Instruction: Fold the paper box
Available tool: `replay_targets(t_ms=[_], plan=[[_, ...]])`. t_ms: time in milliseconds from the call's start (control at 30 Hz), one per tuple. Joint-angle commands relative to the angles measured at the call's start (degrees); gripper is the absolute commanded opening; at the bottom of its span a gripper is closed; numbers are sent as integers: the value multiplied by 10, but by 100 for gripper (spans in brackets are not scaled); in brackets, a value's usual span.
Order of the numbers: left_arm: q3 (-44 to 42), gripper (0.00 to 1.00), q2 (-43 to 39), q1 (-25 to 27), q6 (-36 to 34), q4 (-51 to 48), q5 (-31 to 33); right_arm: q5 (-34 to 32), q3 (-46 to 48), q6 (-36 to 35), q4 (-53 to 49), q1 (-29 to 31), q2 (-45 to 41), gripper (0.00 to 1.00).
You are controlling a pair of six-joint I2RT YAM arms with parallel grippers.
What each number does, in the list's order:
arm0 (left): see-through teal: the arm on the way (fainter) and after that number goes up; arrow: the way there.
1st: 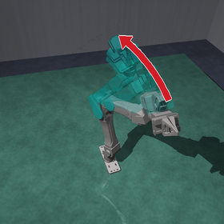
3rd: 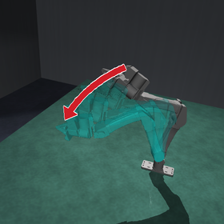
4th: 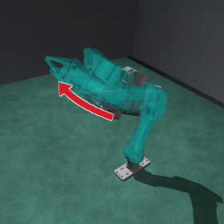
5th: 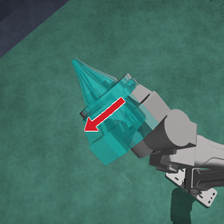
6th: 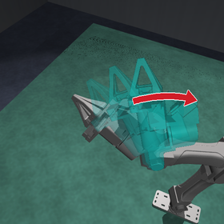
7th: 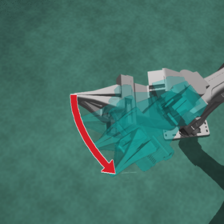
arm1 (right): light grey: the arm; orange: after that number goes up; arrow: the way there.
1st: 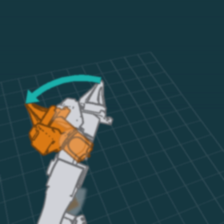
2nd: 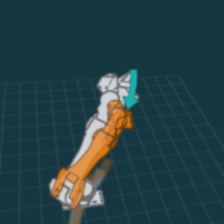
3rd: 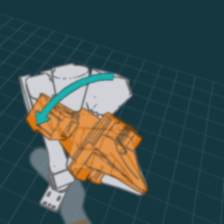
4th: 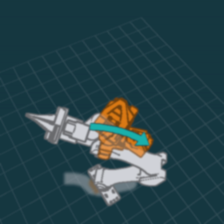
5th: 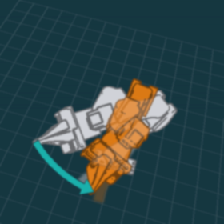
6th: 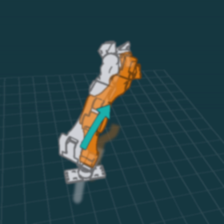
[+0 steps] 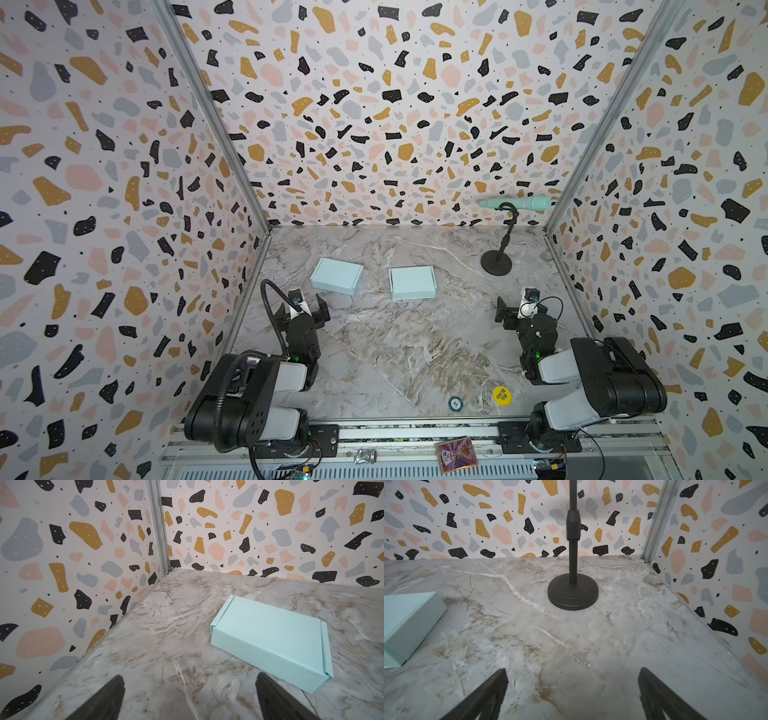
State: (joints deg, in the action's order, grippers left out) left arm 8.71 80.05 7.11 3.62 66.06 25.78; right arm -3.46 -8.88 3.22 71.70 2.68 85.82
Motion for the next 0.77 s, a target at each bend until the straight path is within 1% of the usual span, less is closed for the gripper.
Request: replay_targets(t_ms=[0,67,733], plan=[[7,100,2,-3,-7,29,2,-20,-34,-23,-21,15,-8,99],[4,100,-1,-4,-7,31,2,-28,-34,-25,-13,19,-3,99],[1,100,-3,-3,-8,34,-1,-31,-32,-29,-12,23,-8,99]])
